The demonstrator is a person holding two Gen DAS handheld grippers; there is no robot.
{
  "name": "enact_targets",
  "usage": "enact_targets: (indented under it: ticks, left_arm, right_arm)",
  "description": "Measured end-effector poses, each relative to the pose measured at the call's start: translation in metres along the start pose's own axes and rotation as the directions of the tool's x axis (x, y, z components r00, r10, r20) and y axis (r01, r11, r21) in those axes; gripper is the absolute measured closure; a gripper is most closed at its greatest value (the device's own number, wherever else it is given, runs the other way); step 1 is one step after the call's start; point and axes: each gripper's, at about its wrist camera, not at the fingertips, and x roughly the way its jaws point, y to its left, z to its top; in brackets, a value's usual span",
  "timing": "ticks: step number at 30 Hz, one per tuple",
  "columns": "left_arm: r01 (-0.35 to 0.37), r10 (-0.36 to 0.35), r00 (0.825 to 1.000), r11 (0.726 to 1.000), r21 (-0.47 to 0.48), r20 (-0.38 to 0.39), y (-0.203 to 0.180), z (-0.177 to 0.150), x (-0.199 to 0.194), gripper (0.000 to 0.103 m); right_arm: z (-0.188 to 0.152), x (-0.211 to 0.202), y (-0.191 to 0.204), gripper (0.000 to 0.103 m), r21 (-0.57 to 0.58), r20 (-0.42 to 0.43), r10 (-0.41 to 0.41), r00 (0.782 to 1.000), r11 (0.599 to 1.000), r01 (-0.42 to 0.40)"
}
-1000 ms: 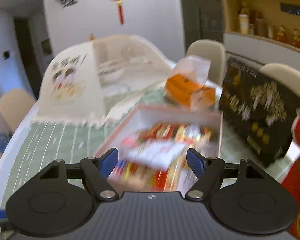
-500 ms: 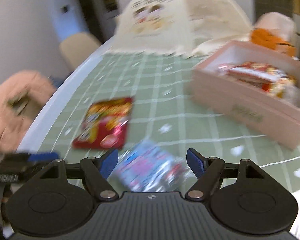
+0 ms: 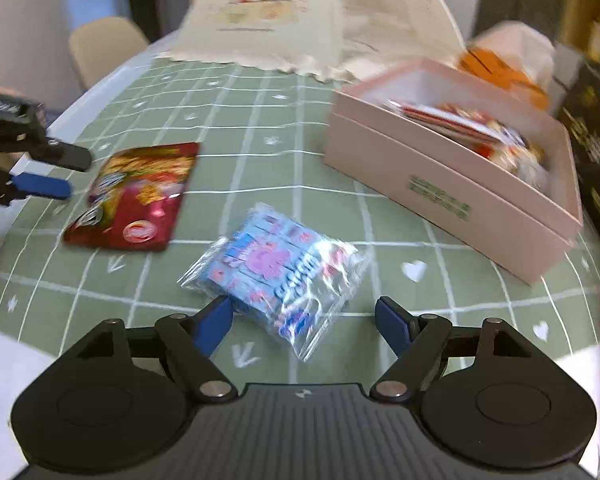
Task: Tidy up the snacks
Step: 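Grasp the red spicy snack bag with the left gripper and lift it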
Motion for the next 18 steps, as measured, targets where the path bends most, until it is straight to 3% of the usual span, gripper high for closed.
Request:
enact_targets:
  ticks: [7, 9, 12, 15, 18]
  left_arm:
    - [0.000, 0.000, 1.000, 0.999, -0.047, 0.009, 0.019, 0.016, 0.000, 0.047]
    - [-0.021, 0.020, 1.000, 0.999, 0.025, 0.020, 0.013, 0.019, 0.000, 0.047]
    - [-0.045, 0.050, 0.998, 0.987, 0.157, -0.028, 0.006, 0.017, 0.007, 0.052]
    - [-0.092, 0.114, 0.991, 0.953, 0.289, -0.063, -0.002, 0.005, 0.014, 0.066]
    - [-0.051, 0.088, 0.992, 0.932, 0.360, -0.087, -0.008, -0.009, 0.011, 0.067]
  right_arm:
    - [0.002, -0.024, -0.018, 0.025, 0.061, 0.039, -0.015, 0.999, 0.998, 0.012]
    - [0.007, -0.024, -0.015, 0.025, 0.045, 0.050, -0.014, 0.999, 0.999, 0.012]
    - [0.016, -0.016, -0.010, 0.025, 0.029, 0.059, -0.006, 0.998, 1.000, 0.004]
    - [0.023, -0.005, -0.001, 0.025, 0.013, 0.052, 0.019, 0.998, 1.000, -0.020]
    - [0.029, 0.001, 0.011, 0.025, -0.021, 0.048, 0.047, 0.998, 0.999, -0.046]
